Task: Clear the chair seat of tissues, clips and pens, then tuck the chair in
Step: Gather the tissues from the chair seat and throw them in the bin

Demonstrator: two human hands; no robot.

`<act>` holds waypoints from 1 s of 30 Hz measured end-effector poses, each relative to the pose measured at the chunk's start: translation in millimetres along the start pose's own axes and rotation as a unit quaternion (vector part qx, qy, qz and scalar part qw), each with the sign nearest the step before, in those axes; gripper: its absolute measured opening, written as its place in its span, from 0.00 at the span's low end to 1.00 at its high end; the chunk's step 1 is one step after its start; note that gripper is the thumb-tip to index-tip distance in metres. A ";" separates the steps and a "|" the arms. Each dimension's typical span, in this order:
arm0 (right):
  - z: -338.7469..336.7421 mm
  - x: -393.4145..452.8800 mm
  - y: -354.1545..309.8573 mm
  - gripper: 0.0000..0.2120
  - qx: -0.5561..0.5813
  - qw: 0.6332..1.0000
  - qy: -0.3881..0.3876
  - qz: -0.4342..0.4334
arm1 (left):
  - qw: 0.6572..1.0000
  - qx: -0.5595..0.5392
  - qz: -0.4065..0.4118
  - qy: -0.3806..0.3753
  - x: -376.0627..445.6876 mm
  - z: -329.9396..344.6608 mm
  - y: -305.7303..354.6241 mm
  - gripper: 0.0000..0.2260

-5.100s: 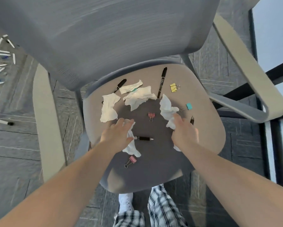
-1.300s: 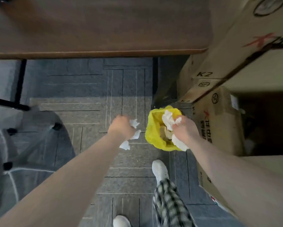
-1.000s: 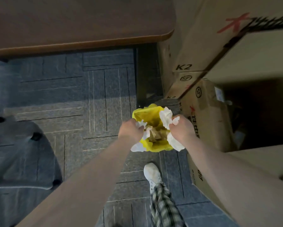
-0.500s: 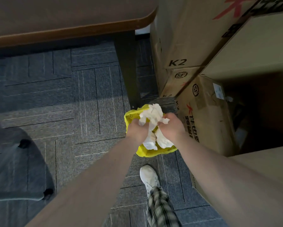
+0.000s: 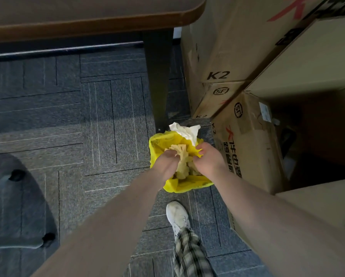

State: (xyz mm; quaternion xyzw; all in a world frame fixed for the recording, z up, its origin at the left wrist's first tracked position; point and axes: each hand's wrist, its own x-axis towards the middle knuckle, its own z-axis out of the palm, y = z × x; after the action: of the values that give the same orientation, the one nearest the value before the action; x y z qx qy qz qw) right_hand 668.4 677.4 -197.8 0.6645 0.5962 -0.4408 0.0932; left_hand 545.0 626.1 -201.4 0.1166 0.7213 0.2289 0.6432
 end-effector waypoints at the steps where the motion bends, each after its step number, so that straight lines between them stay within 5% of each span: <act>1: 1.0 0.9 0.9 0.16 -0.005 1.000 -0.001 0.001 | 1.000 0.016 0.004 -0.002 1.1 -1.5 -2.3 0.15; 15: 12.3 15.1 -3.9 0.18 -0.065 0.997 0.028 -0.044 | 0.975 0.213 0.032 0.047 9.2 -44.5 -11.4 0.21; 22: 31.1 81.9 4.7 0.27 -0.148 0.988 -0.036 -0.021 | 0.946 0.314 0.055 0.061 39.0 -57.1 -17.8 0.23; 30: 43.0 102.8 11.5 0.24 -0.056 0.998 -0.011 -0.029 | 0.929 0.360 0.055 0.071 60.3 -65.4 -28.6 0.24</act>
State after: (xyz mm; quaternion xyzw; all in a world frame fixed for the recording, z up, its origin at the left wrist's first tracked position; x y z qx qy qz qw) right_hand 647.8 719.3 -299.6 0.6358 0.6381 -0.4162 0.1238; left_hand 475.7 617.4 -263.4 0.3634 0.7912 -0.0031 0.4919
